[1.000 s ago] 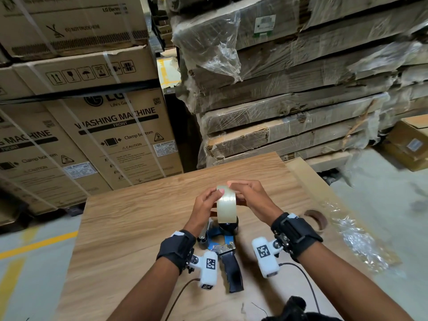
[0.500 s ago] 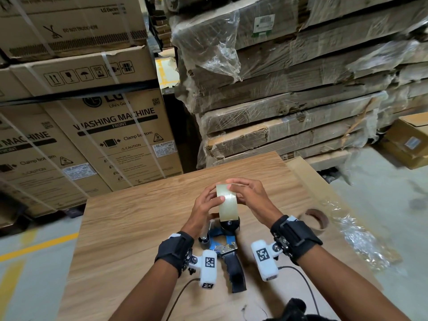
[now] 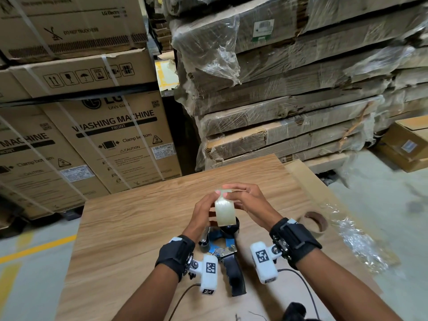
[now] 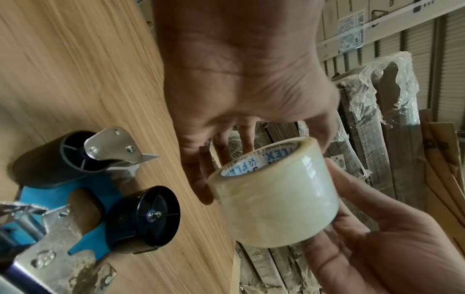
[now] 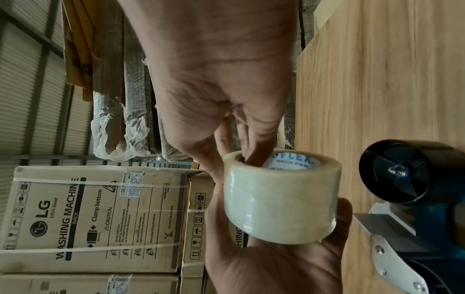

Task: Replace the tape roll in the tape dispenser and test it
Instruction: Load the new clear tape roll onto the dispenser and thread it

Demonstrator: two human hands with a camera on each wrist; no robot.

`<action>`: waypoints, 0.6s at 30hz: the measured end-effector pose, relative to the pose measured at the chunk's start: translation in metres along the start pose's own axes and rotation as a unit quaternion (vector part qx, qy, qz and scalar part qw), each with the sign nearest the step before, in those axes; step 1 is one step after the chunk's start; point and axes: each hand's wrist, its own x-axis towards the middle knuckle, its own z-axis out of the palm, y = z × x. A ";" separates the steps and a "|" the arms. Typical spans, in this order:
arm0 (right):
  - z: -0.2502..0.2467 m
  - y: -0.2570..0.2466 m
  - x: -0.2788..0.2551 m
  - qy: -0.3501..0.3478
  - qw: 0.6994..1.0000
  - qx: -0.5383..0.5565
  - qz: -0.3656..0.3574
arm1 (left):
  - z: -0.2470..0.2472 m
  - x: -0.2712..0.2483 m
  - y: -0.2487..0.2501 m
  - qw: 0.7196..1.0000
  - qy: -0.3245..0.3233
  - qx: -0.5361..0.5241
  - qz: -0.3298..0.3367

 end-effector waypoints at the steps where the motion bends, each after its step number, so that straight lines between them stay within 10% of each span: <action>1: 0.001 0.000 0.000 0.009 1.000 -0.002 -0.002 | 0.001 -0.002 0.000 1.000 -0.008 -0.012 0.002; 9: 0.001 0.005 -0.005 0.034 0.999 0.030 -0.023 | -0.006 -0.005 0.000 0.992 -0.099 -0.001 0.080; 18: -0.002 0.006 -0.007 -0.028 1.000 0.006 -0.005 | 0.002 -0.004 -0.001 0.999 0.030 0.021 0.040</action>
